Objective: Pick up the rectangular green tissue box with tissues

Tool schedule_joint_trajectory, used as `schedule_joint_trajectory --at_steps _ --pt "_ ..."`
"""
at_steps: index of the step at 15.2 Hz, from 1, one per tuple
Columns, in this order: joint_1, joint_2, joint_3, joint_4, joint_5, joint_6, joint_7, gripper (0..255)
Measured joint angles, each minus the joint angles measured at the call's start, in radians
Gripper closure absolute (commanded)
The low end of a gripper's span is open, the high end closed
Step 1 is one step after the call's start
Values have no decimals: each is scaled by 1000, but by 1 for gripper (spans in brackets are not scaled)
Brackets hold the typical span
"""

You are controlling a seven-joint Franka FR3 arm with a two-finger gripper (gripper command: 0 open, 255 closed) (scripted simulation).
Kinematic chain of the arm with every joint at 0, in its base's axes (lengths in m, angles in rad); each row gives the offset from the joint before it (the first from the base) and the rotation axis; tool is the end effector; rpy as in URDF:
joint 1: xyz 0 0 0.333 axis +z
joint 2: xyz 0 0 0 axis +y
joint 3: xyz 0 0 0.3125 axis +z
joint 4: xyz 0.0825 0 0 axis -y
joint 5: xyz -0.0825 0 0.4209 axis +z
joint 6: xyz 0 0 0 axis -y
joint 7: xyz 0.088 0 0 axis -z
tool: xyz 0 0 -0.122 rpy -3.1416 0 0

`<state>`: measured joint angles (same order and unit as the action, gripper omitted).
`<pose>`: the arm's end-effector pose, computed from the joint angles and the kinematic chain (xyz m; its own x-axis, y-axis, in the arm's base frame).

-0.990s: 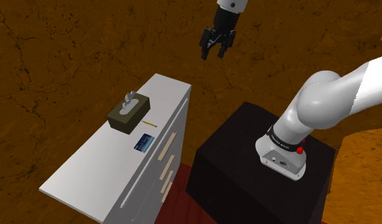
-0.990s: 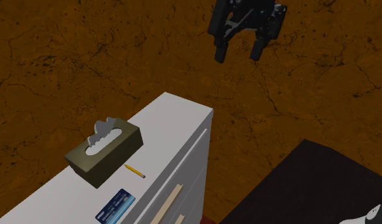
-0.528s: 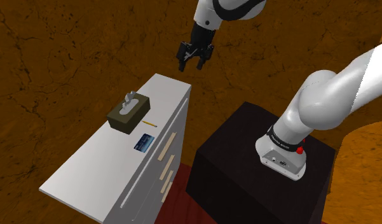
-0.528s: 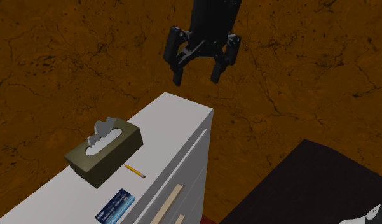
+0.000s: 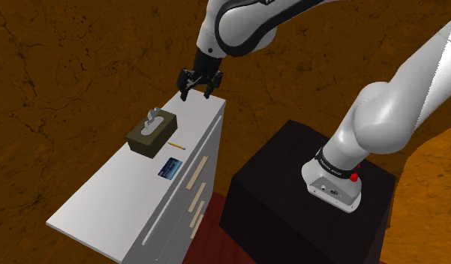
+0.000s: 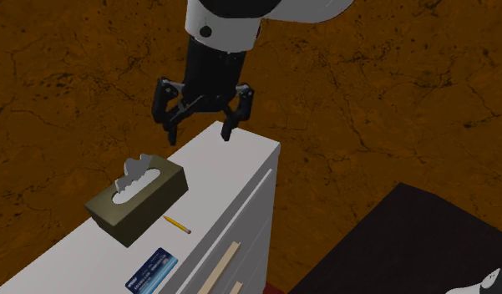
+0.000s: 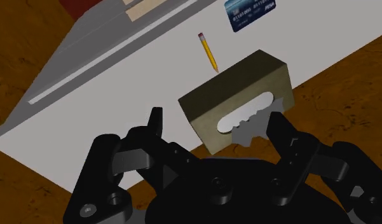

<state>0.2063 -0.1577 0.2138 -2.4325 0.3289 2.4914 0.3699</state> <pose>0.4738 0.2119 0.3431 0.9747 -0.2009 0.0975 -0.1688 -0.9488 -0.2671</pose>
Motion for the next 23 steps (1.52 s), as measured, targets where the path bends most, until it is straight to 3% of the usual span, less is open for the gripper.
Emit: schedule_joint_trajectory --at_steps 5,13,21,22,23 --pt "28 173 39 103 -15 124 56 0" --pt "101 447 48 317 -108 264 176 0" --pt "113 537 45 331 -115 346 172 0" --pt "113 540 45 330 -115 350 171 255" --pt "112 541 45 330 -115 351 171 255"
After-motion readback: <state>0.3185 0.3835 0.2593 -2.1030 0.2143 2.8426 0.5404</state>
